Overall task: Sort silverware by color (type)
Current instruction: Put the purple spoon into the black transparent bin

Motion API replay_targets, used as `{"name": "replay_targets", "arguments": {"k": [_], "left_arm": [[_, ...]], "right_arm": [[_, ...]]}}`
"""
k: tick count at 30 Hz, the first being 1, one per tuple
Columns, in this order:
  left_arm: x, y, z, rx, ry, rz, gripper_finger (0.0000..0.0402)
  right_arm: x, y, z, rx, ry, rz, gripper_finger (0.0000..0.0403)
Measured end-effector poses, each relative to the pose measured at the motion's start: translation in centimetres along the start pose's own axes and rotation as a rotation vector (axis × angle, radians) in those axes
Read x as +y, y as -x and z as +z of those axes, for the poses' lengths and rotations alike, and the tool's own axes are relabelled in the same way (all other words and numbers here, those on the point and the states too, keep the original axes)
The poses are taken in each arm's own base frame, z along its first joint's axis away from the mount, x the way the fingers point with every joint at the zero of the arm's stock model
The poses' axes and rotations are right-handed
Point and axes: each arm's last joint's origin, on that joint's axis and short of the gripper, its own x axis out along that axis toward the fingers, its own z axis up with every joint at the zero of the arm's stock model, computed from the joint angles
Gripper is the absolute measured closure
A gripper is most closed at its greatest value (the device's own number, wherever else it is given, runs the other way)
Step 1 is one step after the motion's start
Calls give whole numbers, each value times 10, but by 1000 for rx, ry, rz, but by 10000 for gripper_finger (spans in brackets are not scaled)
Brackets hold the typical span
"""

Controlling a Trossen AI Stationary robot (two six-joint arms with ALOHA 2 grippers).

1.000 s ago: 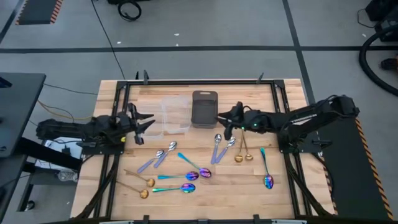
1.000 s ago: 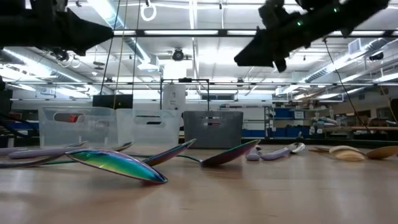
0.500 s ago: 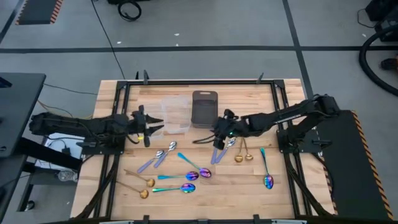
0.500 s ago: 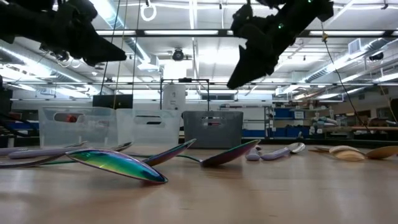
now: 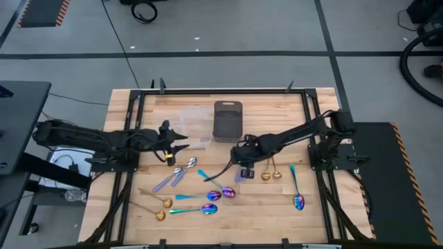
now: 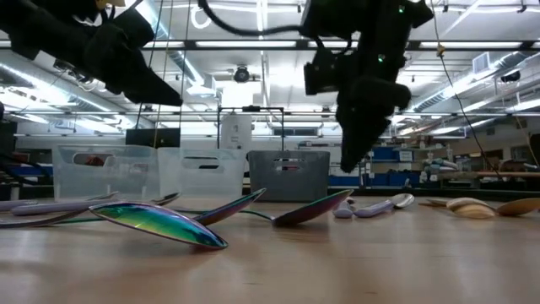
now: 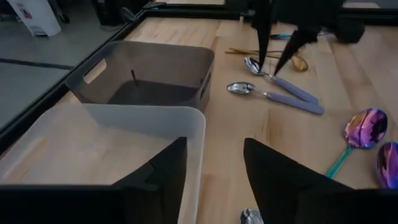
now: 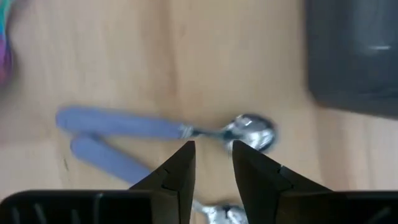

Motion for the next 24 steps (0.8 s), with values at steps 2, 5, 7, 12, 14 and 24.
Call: {"name": "replay_targets", "arguments": {"k": [2,5,7,12,14,24], "left_arm": [[-1,-2,1,6,16,0,230],[-2,-5,2,11,23,0,230],[-2,-5,2,13,40,-2,230],[-2,-5,1,23,102,-1,230],[-2,-5,0,33,137,-17,230],[-8,-4,-3,94,223,-169,230]], "right_arm": [[2,-6,-2,46,51,32,273],[4,-11,-8,124,147,102,263],[4,-12,-12,162,202,107,262],[0,-15,-13,191,255,102,267],[-3,-16,-12,187,254,128,268],[-6,-17,-10,166,375,164,260]]}}
